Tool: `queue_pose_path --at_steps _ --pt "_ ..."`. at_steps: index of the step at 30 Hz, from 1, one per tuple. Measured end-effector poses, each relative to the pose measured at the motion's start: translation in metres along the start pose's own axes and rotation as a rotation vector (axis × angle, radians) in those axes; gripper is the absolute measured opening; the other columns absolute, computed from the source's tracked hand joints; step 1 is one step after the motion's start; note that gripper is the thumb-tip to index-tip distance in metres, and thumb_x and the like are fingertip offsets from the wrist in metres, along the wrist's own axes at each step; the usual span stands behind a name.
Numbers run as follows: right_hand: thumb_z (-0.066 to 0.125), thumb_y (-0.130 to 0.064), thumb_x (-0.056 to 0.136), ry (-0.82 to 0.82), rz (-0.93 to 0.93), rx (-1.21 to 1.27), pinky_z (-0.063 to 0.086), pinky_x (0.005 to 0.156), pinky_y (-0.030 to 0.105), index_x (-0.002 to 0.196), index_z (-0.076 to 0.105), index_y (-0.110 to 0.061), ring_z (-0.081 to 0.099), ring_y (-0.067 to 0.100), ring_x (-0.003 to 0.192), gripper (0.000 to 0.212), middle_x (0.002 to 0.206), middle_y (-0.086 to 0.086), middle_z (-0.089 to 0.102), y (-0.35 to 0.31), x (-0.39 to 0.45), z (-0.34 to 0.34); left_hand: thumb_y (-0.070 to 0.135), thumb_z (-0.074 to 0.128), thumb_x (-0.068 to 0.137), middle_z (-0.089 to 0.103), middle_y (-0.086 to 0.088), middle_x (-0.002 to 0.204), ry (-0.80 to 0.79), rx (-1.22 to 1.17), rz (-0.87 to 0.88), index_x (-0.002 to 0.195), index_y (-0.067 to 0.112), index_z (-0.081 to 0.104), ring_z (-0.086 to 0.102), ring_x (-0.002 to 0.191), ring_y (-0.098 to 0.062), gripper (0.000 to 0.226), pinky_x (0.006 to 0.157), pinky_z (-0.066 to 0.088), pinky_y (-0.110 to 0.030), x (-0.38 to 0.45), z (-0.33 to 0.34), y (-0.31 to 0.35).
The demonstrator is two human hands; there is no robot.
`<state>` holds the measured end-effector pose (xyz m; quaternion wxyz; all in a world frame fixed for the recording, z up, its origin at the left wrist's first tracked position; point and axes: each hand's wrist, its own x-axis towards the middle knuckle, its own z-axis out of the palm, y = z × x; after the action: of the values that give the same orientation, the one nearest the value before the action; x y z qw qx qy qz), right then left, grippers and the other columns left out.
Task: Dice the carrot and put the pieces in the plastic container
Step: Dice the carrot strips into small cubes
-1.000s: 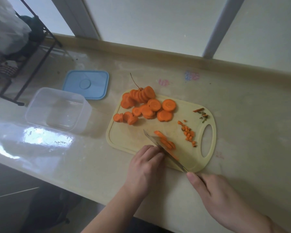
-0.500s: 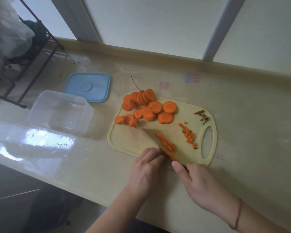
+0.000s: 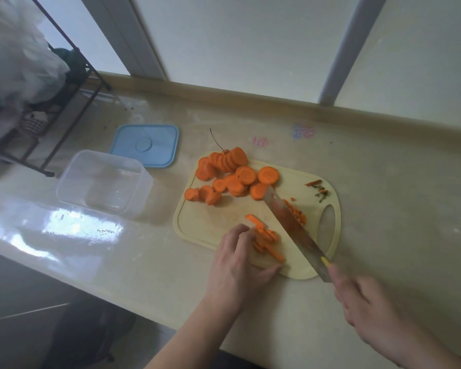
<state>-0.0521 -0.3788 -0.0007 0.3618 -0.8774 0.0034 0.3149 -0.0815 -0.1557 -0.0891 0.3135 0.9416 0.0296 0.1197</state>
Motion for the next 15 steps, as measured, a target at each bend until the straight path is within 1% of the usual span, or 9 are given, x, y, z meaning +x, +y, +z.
queue_pose_path --at_steps 2,4,6,8,11,13,15 --pt "0.021 -0.086 0.066 0.001 -0.008 -0.024 0.026 0.049 0.029 0.061 0.034 -0.016 0.026 0.007 0.045 0.072 0.048 -0.007 0.027 0.002 -0.001 0.0 0.06 0.071 0.069 0.061 -0.004 0.117 -0.017 0.027 -0.02 0.112 0.015 0.061 0.062 0.103 -0.023 0.063 0.087 0.055 -0.032 0.003 0.002 0.004" --pt "0.02 -0.085 0.071 0.012 -0.017 -0.029 0.027 0.049 0.029 0.061 0.035 -0.015 0.027 0.007 0.045 0.071 0.048 -0.006 0.028 0.001 -0.003 0.0 0.057 0.072 0.069 0.061 -0.003 0.111 -0.009 0.046 -0.025 0.108 0.015 0.062 0.062 0.097 -0.022 0.057 0.083 0.054 -0.03 0.004 0.004 0.008" --pt "0.02 -0.081 0.078 0.026 -0.016 -0.034 0.027 0.049 0.03 0.06 0.036 -0.015 0.028 0.007 0.044 0.071 0.047 -0.005 0.03 0.0 -0.004 0.001 0.046 0.082 0.068 0.062 -0.003 0.107 -0.008 0.041 -0.023 0.107 0.014 0.064 0.062 0.095 -0.021 0.053 0.082 0.053 -0.028 0.003 0.007 0.011" --pt "0.02 -0.081 0.077 0.025 -0.024 -0.041 0.029 0.049 0.03 0.061 0.038 -0.014 0.03 0.007 0.044 0.071 0.047 -0.005 0.031 0.001 -0.002 0.002 0.032 0.089 0.066 0.063 -0.003 0.104 0.0 0.039 -0.019 0.104 0.012 0.064 0.062 0.094 -0.022 0.049 0.081 0.051 -0.025 0.003 0.009 0.012" --pt "0.02 -0.084 0.068 0.02 -0.036 -0.042 0.03 0.048 0.029 0.062 0.039 -0.015 0.031 0.007 0.045 0.072 0.046 -0.005 0.032 0.001 0.001 0.002 0.019 0.088 0.067 0.062 -0.004 0.101 0.035 0.034 -0.004 0.101 0.011 0.063 0.061 0.092 -0.022 0.043 0.081 0.047 -0.022 0.002 0.012 0.011" --pt "0.022 -0.084 0.072 0.027 -0.033 -0.04 0.031 0.049 0.031 0.059 0.038 -0.014 0.032 0.007 0.044 0.073 0.046 -0.004 0.032 0.0 0.002 0.001 0.015 0.086 0.068 0.062 -0.005 0.101 0.059 0.022 0.004 0.1 0.009 0.064 0.061 0.091 -0.023 0.039 0.08 0.048 -0.023 0.002 0.013 0.01" --pt "0.026 -0.079 0.079 0.026 -0.029 -0.03 0.031 0.049 0.032 0.055 0.035 -0.014 0.032 0.008 0.044 0.07 0.046 -0.003 0.033 -0.003 0.002 -0.001 0.016 0.083 0.07 0.062 -0.006 0.103 0.064 0.019 0.015 0.099 0.008 0.066 0.062 0.091 -0.024 0.035 0.08 0.05 -0.024 0.001 0.014 0.009"
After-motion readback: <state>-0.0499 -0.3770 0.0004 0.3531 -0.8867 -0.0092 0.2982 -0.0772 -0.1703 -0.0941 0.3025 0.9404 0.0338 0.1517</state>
